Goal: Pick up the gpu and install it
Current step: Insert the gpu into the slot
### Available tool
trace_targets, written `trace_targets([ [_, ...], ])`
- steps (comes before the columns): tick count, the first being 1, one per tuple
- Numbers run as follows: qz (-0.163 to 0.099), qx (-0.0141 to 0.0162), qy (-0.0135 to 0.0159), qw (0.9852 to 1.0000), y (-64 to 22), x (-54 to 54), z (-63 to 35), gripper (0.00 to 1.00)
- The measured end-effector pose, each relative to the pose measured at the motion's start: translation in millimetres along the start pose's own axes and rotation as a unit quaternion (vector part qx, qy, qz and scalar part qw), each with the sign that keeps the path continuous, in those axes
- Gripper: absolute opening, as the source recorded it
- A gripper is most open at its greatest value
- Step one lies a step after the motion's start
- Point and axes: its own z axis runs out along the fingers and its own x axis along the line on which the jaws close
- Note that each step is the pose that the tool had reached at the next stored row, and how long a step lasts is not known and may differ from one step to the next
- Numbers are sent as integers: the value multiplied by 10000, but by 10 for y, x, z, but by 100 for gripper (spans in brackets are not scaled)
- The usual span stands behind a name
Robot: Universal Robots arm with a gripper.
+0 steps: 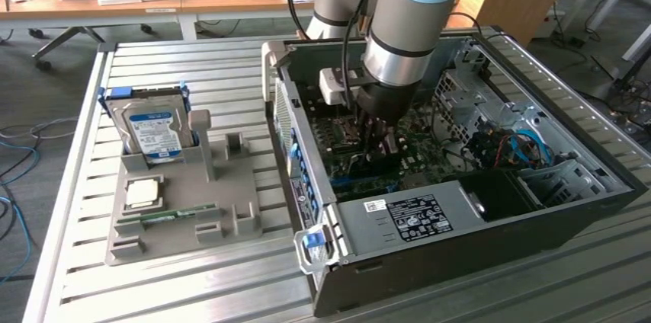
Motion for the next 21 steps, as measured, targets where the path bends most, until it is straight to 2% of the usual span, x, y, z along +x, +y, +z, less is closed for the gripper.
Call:
trace_targets([
  [21,0,1,0,10000,0,1,0,27],
])
